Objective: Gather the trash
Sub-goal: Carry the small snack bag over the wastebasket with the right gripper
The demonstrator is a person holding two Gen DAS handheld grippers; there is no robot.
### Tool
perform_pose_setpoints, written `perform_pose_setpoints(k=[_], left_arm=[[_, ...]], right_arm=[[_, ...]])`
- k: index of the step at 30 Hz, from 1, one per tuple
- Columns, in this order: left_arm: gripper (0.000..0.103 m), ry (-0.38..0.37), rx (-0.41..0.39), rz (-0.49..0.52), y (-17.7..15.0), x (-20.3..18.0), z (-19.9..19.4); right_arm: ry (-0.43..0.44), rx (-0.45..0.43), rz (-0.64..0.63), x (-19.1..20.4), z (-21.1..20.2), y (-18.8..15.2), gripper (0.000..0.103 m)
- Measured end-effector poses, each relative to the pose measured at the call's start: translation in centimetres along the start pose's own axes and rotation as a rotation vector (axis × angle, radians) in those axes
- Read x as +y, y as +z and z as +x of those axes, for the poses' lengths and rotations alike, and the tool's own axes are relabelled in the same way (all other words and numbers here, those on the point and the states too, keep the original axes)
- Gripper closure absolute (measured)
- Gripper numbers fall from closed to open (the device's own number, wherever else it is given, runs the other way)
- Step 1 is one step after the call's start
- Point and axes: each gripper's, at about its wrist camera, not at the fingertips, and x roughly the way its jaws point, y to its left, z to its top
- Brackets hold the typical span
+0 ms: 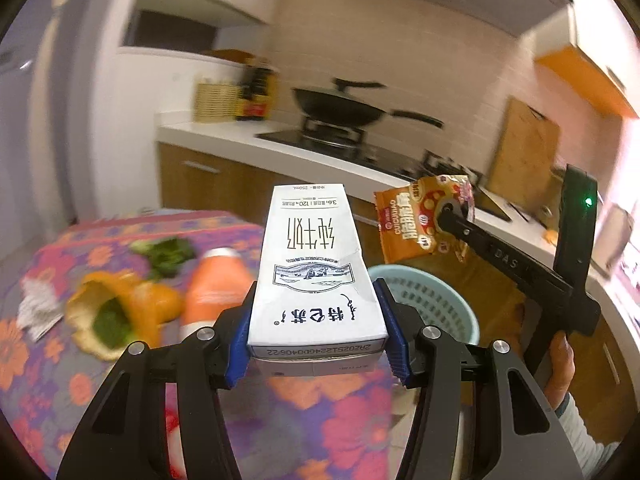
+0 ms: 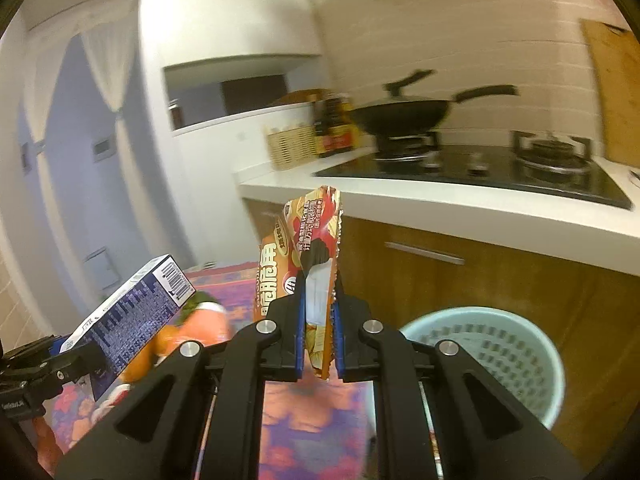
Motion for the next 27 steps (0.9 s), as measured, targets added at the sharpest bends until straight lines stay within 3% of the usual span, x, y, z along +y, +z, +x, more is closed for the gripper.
perform_pose_setpoints(k=[3, 6, 12, 19, 27], left_arm=[[0.051, -0.024, 0.035, 0.056, 0.4, -2.6, 2.1], [0.051, -0.03, 0.072, 0.119, 0.6, -5.1, 4.3], [0.051, -0.084, 0.174, 0.168, 1.2, -8.2, 9.3], [0.051, -0.068, 0.268, 0.195, 0.7, -10.8, 13.9], [0.051, -0.039, 0.345, 0.24, -0.6, -13.4, 18.0]], right_arm=[[-0.049, -0.002, 0.044, -3.2, -0.7, -0.1, 0.094], [-0.037, 0.033, 0.147, -7.3, -0.8, -0.6, 0.094], [-0.146, 0.073, 0.222, -12.8, -0.6, -2.2, 0.094], [-0.198, 0.137, 0.337, -17.4, 0.7, -4.7, 0.094], [-0.225, 0.215, 0.393, -19.5, 2.8, -6.4, 0.094]])
